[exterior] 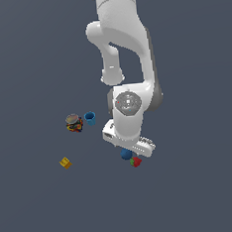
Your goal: Pick up a designated object from a clutter of objects.
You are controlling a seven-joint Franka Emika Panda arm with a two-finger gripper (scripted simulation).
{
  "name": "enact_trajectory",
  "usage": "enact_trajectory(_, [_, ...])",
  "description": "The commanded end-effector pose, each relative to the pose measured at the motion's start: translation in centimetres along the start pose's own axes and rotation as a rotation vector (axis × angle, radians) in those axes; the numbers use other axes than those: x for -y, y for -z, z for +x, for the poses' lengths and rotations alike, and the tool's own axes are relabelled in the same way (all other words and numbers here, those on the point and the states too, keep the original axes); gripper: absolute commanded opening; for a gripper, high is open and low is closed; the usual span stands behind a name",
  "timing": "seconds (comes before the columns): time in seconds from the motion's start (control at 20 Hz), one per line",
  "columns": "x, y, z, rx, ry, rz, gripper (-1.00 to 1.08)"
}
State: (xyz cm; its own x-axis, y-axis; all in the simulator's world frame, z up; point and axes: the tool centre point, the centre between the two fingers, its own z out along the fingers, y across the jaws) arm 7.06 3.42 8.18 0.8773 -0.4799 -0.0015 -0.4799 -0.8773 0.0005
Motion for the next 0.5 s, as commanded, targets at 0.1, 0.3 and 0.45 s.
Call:
enact_trajectory(0.1, [0.0,-0.5,0.0,-0.001,0.0,0.0,1.0])
enact_trajectory(0.3, [0.0,-2.1,0.0,-0.001,-0.002,0.0,1.0])
enact_trajectory(0.45, [-0.1,-3.7,-0.1,-0.001,-0.003,0.0,1.0])
